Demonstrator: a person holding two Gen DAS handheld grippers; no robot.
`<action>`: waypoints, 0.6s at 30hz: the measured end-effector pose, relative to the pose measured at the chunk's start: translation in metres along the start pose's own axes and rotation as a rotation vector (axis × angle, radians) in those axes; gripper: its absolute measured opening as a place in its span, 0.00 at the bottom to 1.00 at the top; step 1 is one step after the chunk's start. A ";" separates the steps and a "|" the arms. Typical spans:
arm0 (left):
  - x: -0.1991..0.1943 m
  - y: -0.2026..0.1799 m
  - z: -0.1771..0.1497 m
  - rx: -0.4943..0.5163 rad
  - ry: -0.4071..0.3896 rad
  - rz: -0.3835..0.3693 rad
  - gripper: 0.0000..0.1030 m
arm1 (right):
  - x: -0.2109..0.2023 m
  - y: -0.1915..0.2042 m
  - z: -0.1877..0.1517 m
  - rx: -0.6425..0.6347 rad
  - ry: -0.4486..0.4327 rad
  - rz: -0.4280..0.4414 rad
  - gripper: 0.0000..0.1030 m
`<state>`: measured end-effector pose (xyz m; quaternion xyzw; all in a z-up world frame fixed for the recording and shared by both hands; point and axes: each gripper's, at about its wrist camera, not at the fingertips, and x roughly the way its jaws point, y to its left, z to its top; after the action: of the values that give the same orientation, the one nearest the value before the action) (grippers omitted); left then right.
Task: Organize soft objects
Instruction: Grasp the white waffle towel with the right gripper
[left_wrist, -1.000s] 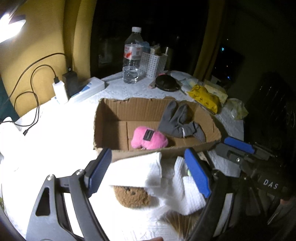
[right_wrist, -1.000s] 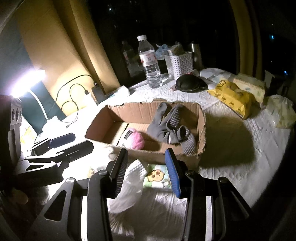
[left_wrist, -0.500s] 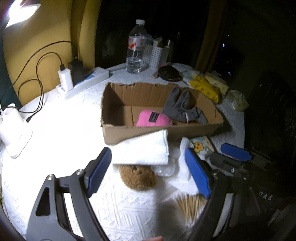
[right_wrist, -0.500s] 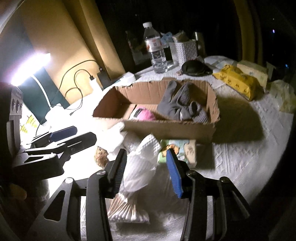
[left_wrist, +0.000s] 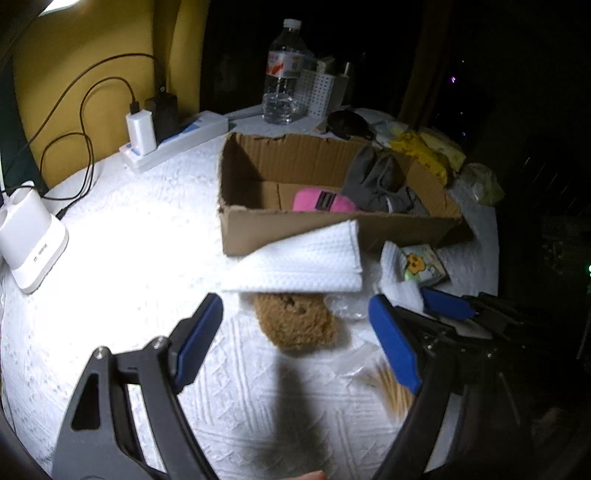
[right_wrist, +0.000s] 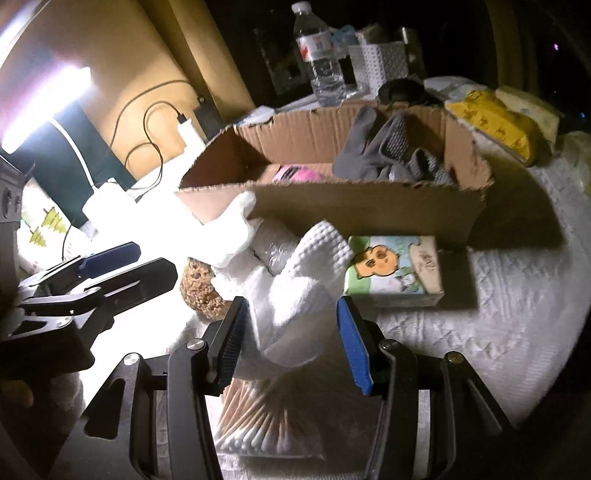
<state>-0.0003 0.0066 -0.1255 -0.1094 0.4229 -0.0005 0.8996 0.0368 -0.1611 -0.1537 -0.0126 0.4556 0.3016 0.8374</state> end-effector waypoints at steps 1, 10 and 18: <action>0.001 0.001 0.000 -0.001 0.003 0.001 0.80 | 0.004 0.001 -0.001 -0.007 0.007 -0.004 0.51; 0.005 -0.008 -0.009 0.014 0.024 0.007 0.80 | 0.000 0.003 -0.004 -0.032 -0.017 0.013 0.10; 0.007 -0.035 -0.016 0.057 0.046 -0.017 0.80 | -0.036 -0.013 -0.004 -0.006 -0.091 0.003 0.10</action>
<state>-0.0047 -0.0313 -0.1332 -0.0875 0.4422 -0.0226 0.8923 0.0260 -0.1908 -0.1315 -0.0007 0.4160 0.3044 0.8569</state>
